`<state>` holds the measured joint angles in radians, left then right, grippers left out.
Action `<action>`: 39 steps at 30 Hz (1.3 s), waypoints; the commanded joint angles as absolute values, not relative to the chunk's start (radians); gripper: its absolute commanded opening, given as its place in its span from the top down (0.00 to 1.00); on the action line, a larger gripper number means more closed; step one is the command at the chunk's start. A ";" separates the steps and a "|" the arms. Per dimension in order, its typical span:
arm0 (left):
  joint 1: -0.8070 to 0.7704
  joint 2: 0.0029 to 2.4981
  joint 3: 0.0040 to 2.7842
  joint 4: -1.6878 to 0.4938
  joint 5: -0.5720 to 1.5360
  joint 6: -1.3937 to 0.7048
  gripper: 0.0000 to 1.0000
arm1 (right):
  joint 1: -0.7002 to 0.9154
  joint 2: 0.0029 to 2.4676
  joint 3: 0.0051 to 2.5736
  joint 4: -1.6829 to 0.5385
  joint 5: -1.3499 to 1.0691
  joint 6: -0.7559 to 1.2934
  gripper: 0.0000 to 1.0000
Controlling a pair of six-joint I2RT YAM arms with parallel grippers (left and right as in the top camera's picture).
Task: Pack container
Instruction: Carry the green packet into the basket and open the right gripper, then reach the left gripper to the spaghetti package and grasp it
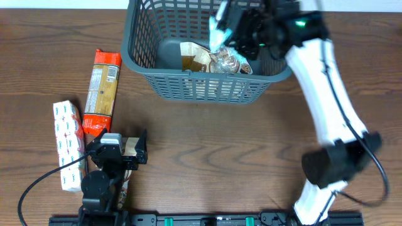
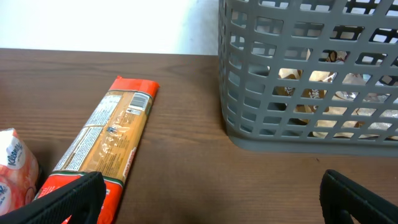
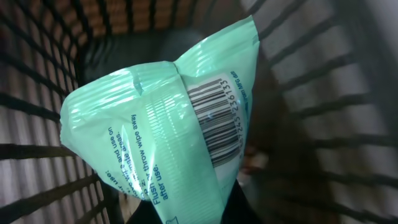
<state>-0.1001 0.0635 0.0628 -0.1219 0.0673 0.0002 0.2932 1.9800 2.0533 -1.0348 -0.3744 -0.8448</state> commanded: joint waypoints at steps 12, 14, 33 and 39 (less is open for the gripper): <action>-0.102 0.063 0.037 -0.132 0.060 0.003 0.01 | 0.299 2.138 2.073 -1.153 -0.363 -0.849 0.35; -0.102 0.063 0.036 -0.132 0.060 0.002 0.01 | 0.299 2.118 2.103 -1.153 -0.364 -0.849 0.32; -0.096 0.509 0.823 -0.633 -0.194 -0.129 0.02 | -0.115 1.809 2.447 -1.153 -0.154 -0.248 0.01; -0.018 0.915 1.281 -0.985 -0.194 -0.102 0.02 | -0.307 1.865 2.402 -1.289 -0.158 -0.034 0.01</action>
